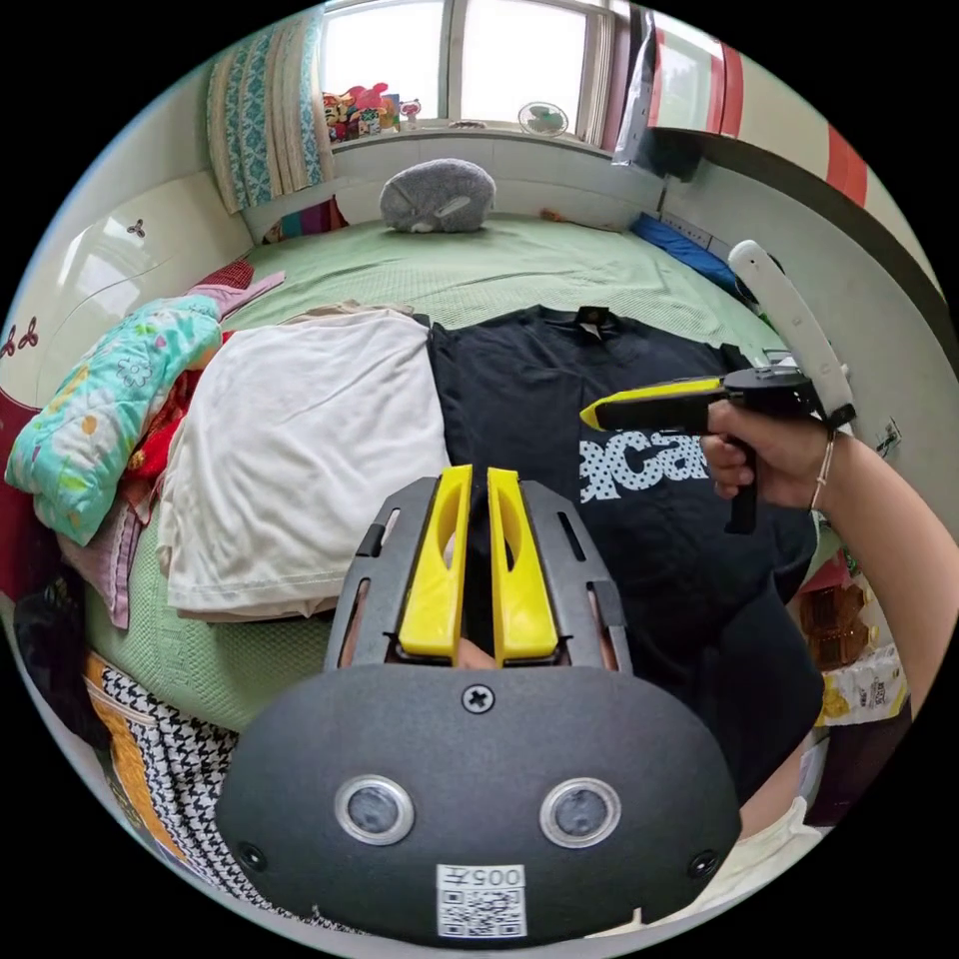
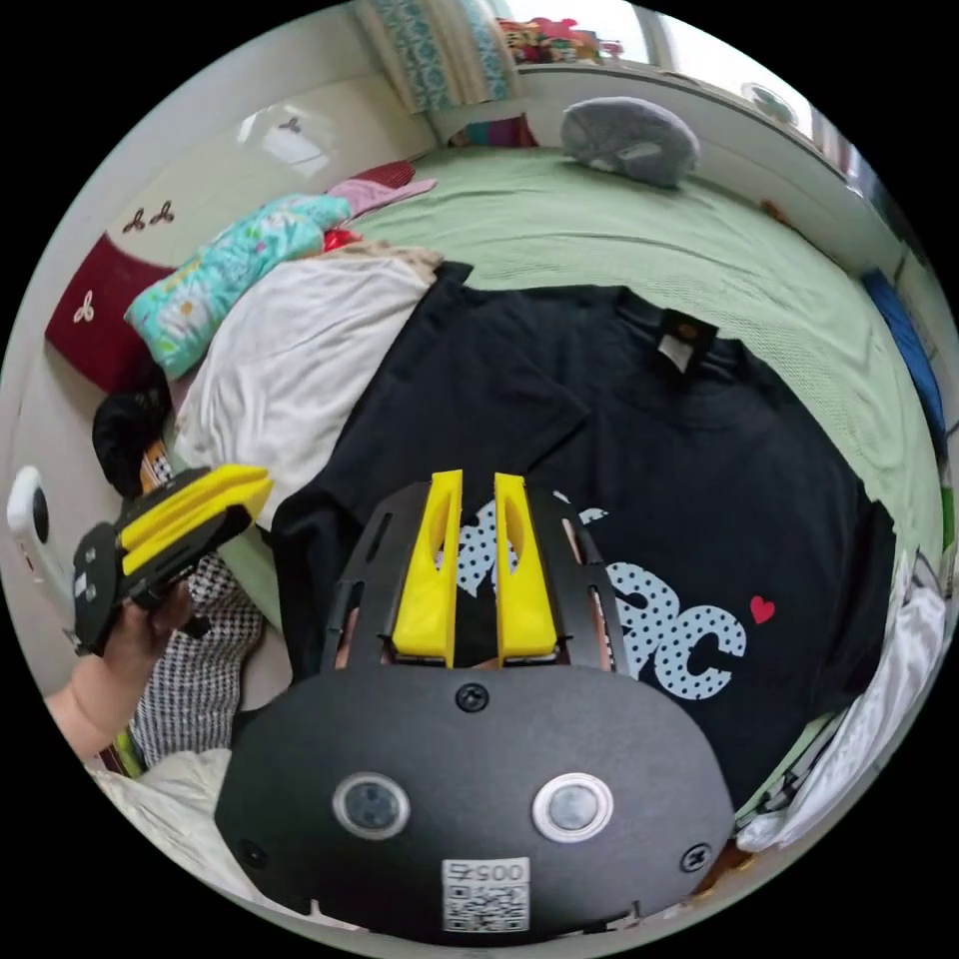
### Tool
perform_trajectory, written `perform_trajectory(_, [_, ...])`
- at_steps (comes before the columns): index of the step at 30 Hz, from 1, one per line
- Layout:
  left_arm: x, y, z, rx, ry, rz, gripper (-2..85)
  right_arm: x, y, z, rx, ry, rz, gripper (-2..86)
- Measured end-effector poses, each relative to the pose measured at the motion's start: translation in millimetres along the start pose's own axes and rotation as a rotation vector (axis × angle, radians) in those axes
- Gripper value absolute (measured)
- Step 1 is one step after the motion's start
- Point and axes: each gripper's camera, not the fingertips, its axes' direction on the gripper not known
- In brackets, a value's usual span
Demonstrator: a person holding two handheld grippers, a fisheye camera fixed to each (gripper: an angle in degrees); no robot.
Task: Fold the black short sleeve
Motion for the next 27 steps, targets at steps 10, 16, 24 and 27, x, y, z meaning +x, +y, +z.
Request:
perform_trajectory(10, [27, -21, 22, -0.011, 0.037, 0.018, 4.7, -33, 18, 38, -0.037, 0.009, -0.054, 2.0])
perform_trajectory(16, [33, -29, 51, -0.107, -0.058, 0.041, 1.1, -31, 36, 35, -0.052, -0.018, -0.083, 4.2])
perform_trajectory(24, [50, -22, 27, -0.036, -0.038, 0.036, -0.5, -16, 30, 9, 0.043, 0.000, -0.111, 5.9])
perform_trajectory(27, [65, -19, 11, 0.049, -0.008, 0.049, -0.5, -14, 10, 1, 0.119, -0.019, -0.086, 6.1])
